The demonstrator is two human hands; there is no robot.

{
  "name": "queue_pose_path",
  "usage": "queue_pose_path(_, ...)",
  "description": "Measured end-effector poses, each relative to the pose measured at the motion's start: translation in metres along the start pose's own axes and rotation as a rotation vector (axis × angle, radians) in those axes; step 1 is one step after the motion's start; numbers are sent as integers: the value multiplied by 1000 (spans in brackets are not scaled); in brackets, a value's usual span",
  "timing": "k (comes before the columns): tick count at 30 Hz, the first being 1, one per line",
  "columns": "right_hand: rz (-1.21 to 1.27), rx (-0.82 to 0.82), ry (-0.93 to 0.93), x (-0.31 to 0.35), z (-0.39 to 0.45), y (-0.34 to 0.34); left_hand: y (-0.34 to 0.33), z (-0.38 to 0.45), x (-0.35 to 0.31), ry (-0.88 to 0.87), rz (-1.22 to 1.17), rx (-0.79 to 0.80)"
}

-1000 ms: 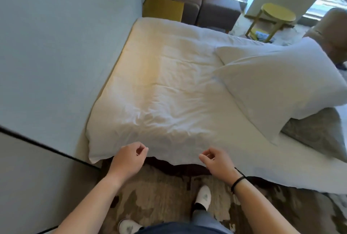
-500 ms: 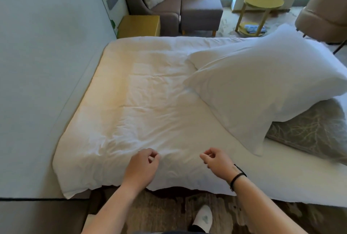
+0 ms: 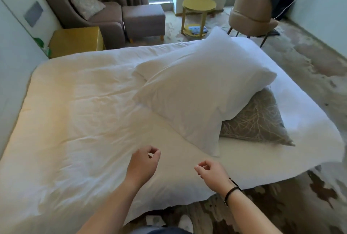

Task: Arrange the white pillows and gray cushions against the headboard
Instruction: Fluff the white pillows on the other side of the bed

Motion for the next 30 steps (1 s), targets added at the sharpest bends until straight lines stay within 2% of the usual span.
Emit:
queue_pose_path(5, -92, -152, -75, -14, 10, 78, -43, 30, -48, -53, -65, 95)
queue_pose_path(8, -29, -217, -121, -21, 23, 101, -59, 38, -56, -50, -64, 122)
queue_pose_path(16, 112, -251, -151, -46, 100, 142, -60, 70, -44, -4, 65, 38)
queue_pose_path(20, 329, -301, -214, -78, 164, 178, -73, 90, -63, 28, 144, -4)
queue_pose_path(23, 538, -291, -314, -106, 210, 194, -97, 100, -98, 40, 183, -7)
queue_pose_path(26, 700, -303, -333, -121, 260, 213, -131, 107, -138, 7, 201, 20)
queue_pose_path(30, 1067, -302, -372, -122, 309, 214, -163, 110, -172, -25, 219, 59)
Point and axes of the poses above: each hand's wrist, its own z-axis towards the middle knuckle, its own y-axis out of the back of the hand, x = y × z, the point moved 10 cm from there along z, towards the middle knuckle, and after that the axes turned 13 degrees about y, right-handed, at the moved point
